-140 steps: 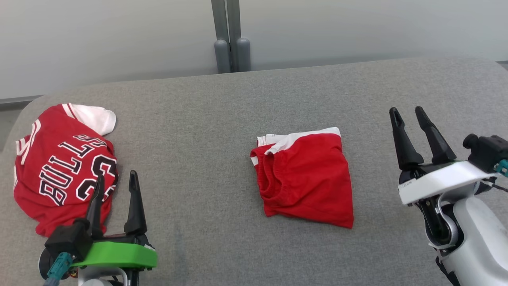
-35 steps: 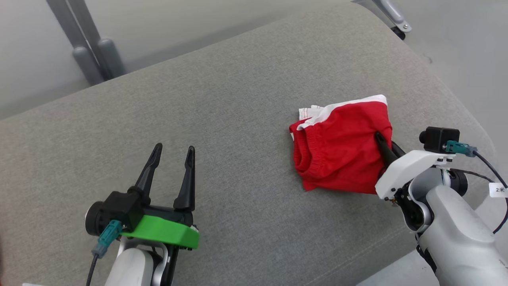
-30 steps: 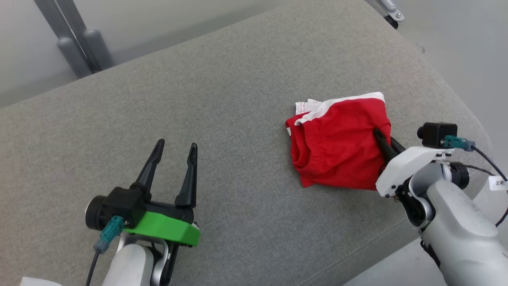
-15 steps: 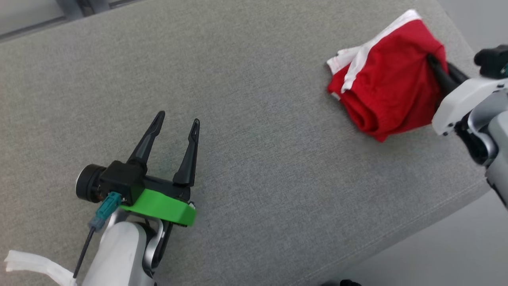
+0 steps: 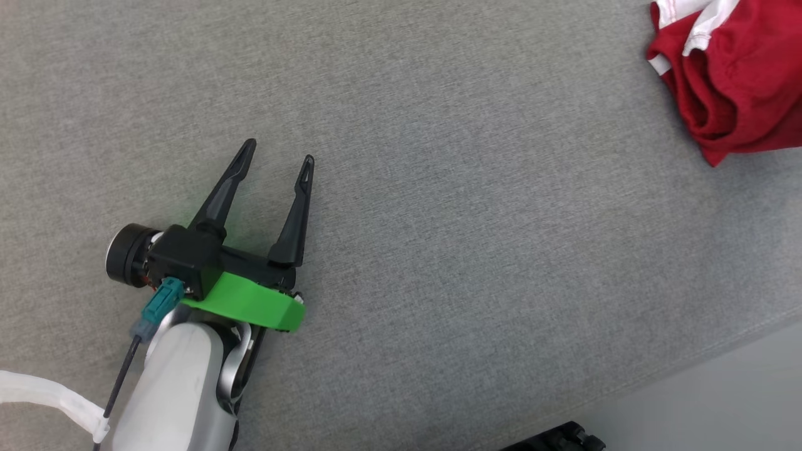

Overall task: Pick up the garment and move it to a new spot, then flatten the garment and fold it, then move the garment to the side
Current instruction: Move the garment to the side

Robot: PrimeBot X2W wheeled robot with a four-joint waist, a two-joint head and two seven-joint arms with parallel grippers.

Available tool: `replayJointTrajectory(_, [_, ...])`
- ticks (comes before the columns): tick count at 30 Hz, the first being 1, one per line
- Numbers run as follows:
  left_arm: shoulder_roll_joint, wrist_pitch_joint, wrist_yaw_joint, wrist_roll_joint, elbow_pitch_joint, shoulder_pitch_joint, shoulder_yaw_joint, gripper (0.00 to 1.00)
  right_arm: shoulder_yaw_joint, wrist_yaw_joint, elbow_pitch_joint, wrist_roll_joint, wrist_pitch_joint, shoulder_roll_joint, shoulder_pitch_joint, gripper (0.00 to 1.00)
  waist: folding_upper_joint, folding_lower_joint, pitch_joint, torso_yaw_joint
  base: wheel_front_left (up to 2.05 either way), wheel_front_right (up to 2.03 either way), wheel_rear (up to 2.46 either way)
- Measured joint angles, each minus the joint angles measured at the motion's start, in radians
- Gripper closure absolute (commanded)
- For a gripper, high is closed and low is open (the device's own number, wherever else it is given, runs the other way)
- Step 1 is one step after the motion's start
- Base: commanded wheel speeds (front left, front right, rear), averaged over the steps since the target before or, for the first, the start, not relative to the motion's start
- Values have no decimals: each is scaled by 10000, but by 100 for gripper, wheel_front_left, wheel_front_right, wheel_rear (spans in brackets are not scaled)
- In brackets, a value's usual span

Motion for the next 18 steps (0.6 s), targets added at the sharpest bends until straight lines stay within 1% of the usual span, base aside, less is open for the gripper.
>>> replayJointTrajectory(1, [4,-31,2,-4,8,-2,2,0,15,0,207,-56,-48,0,-84,94,0,0,38,70,0,0,0])
replayJointTrajectory(2, [2,-44,4,-21,31,-5,2,0,12,0,502,-146,-61,13,-172,55,0,0,72,153,0,0,0])
replayJointTrajectory(3, [-2,-58,13,-38,69,-4,0,0,0,0,830,-230,-86,59,-268,0,0,0,90,232,0,0,0])
replayJointTrajectory(7, [-58,-198,50,-100,215,-5,-10,0,-98,0,1770,-579,-337,276,-587,0,0,0,-28,408,0,0,0])
replayJointTrajectory(10, [-92,-316,92,-173,347,12,23,0,-142,0,2057,-980,-579,240,-882,0,0,0,-274,462,0,0,0])
replayJointTrajectory(13, [-127,-445,153,-274,481,105,125,0,-332,0,2088,-1227,-675,245,-997,0,0,0,-609,515,0,0,0])
replayJointTrajectory(15, [-151,-495,213,-345,562,253,230,0,-556,0,1755,-1392,-698,236,-1009,0,0,0,-862,558,0,0,0])
replayJointTrajectory(18, [-161,-581,366,-510,606,488,483,0,-1091,0,635,-1649,-717,222,-871,0,-1,0,-1313,640,0,0,0])
